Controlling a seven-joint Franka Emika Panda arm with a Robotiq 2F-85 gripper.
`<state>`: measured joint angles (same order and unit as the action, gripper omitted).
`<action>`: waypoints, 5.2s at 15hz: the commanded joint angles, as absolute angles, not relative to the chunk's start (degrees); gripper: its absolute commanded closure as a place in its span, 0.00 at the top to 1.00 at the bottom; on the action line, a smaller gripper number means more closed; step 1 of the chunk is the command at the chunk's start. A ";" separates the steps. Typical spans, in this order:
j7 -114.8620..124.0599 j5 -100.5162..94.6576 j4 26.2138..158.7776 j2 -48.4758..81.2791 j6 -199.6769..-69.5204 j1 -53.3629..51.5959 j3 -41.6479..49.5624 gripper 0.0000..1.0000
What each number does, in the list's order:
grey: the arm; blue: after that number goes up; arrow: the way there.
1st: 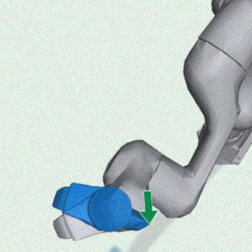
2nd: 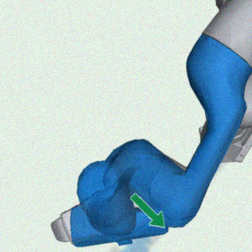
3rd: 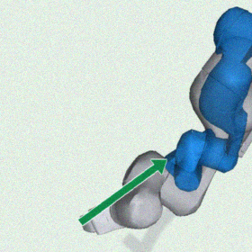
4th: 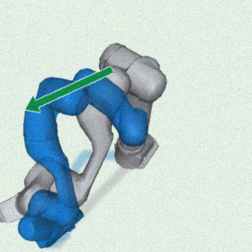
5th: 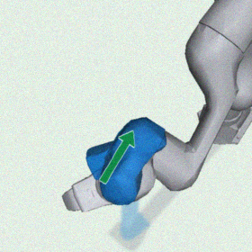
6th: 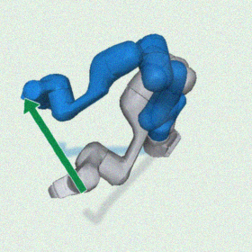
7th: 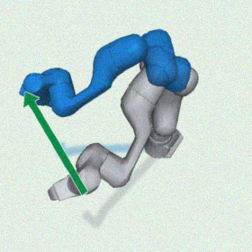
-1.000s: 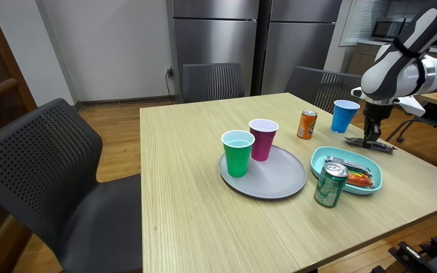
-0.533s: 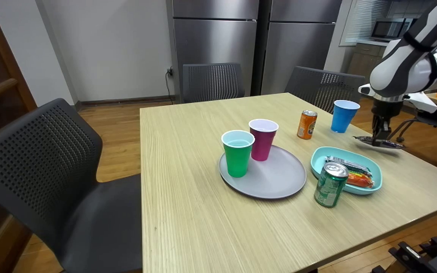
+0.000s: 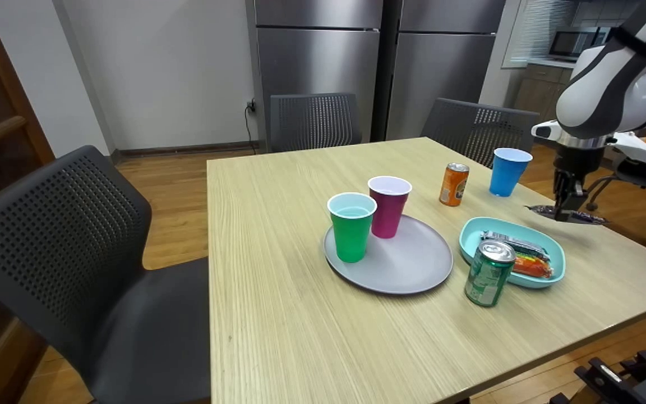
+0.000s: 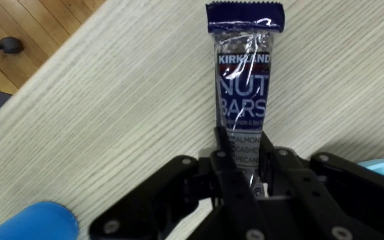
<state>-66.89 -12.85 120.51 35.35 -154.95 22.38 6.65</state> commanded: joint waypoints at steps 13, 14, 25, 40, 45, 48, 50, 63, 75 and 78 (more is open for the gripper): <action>-65.35 -16.57 136.72 24.25 -160.19 13.08 6.37 0.06; -65.11 -17.09 137.10 24.07 -160.35 12.21 6.37 0.06; -65.43 -19.97 137.06 25.38 -162.09 8.25 4.31 0.06; -65.95 -20.16 138.68 22.45 -165.36 9.85 5.32 1.00; -66.41 -18.25 137.69 20.43 -164.49 12.30 4.63 1.00; -66.65 -16.23 136.26 19.66 -163.72 13.86 3.78 1.00; -67.17 -14.73 135.32 19.39 -163.41 14.85 3.16 1.00; -63.65 -17.40 134.73 20.49 -166.09 12.69 6.35 1.00; -63.10 -11.94 124.93 23.08 -166.11 16.02 3.38 1.00; -62.83 -9.78 121.30 24.96 -165.16 16.89 2.95 1.00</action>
<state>-63.35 -11.49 125.83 22.66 -167.15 14.86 4.79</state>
